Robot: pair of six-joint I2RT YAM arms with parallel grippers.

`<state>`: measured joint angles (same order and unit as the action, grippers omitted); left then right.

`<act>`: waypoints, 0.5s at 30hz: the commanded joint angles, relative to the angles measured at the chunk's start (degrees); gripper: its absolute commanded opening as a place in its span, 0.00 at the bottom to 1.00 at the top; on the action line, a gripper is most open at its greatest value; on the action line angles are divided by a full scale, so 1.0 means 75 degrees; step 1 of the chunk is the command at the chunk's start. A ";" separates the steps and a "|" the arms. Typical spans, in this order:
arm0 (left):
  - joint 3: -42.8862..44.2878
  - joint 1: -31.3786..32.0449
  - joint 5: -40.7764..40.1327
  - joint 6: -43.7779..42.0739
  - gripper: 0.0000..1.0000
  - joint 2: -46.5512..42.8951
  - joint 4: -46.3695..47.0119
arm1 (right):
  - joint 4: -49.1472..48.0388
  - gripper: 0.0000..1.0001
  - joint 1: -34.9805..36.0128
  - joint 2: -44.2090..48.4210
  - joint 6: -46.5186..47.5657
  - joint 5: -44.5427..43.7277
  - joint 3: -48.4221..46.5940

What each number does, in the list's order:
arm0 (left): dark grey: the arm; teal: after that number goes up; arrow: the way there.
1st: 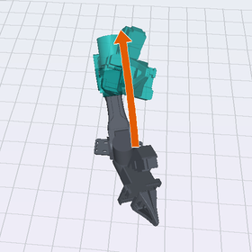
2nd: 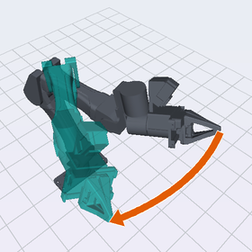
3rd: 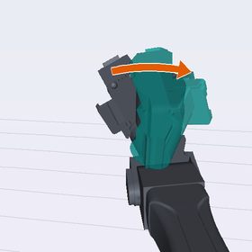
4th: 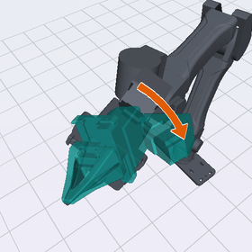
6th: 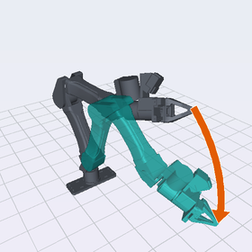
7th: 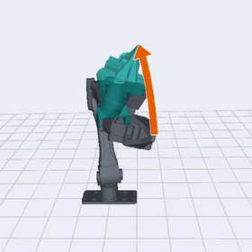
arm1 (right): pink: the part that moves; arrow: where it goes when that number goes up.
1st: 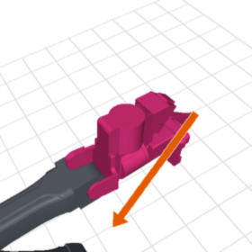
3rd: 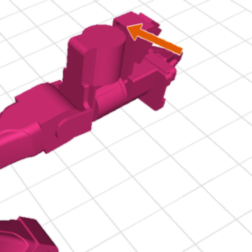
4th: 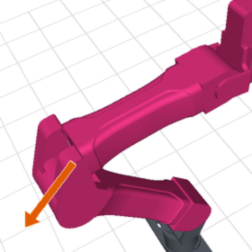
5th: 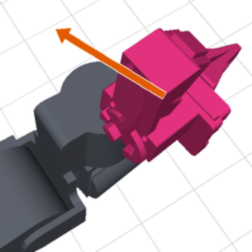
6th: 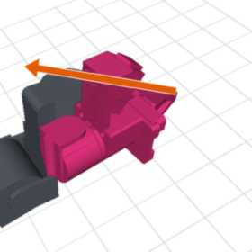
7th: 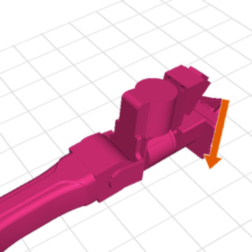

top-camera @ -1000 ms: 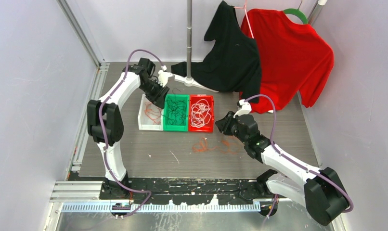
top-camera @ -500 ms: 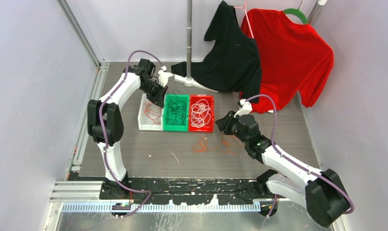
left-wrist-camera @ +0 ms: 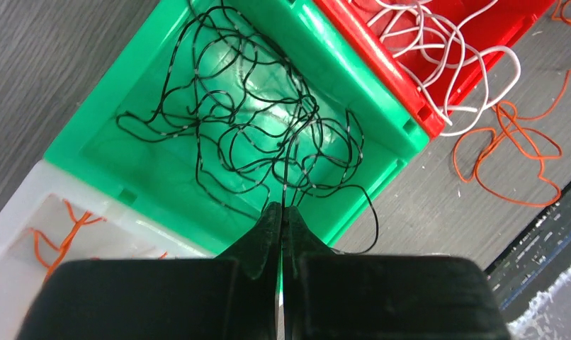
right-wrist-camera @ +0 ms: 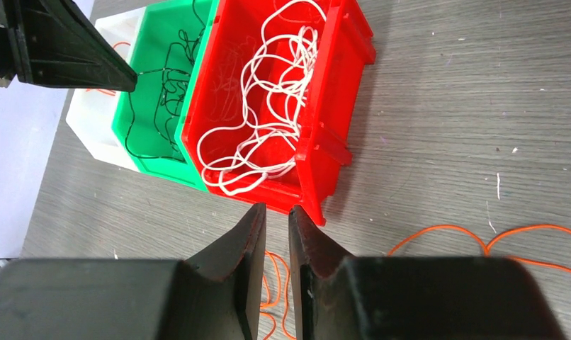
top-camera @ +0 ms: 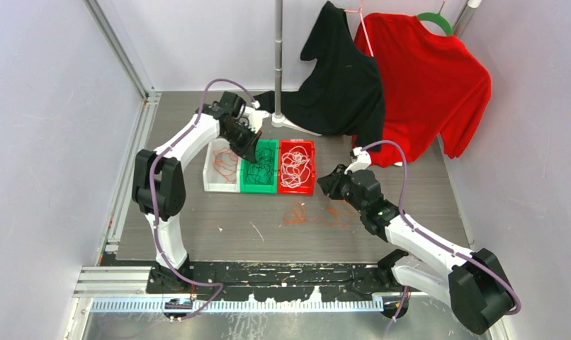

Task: Untangle the cables
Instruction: Place the cable in the bin.

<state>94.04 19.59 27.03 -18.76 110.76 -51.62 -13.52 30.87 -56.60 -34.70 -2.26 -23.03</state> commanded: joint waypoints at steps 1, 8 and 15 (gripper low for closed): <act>-0.0179 0.0321 -0.0440 0.0431 0.00 -0.0249 0.0916 | -0.0470 0.24 -0.0038 0.0150 -0.0108 -0.0073 0.0062; -0.0509 0.0711 -0.1618 0.0362 0.00 0.0107 0.1942 | -0.0477 0.24 -0.0038 0.0146 -0.0131 -0.0041 0.0140; -0.1275 0.1131 -0.2918 -0.0356 0.00 0.0247 0.3183 | 0.0505 0.34 -0.0038 0.0378 0.0102 -0.0540 -0.0083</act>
<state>86.61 26.70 11.90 -18.17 111.94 -35.64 -12.80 30.87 -56.12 -34.85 -2.76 -21.78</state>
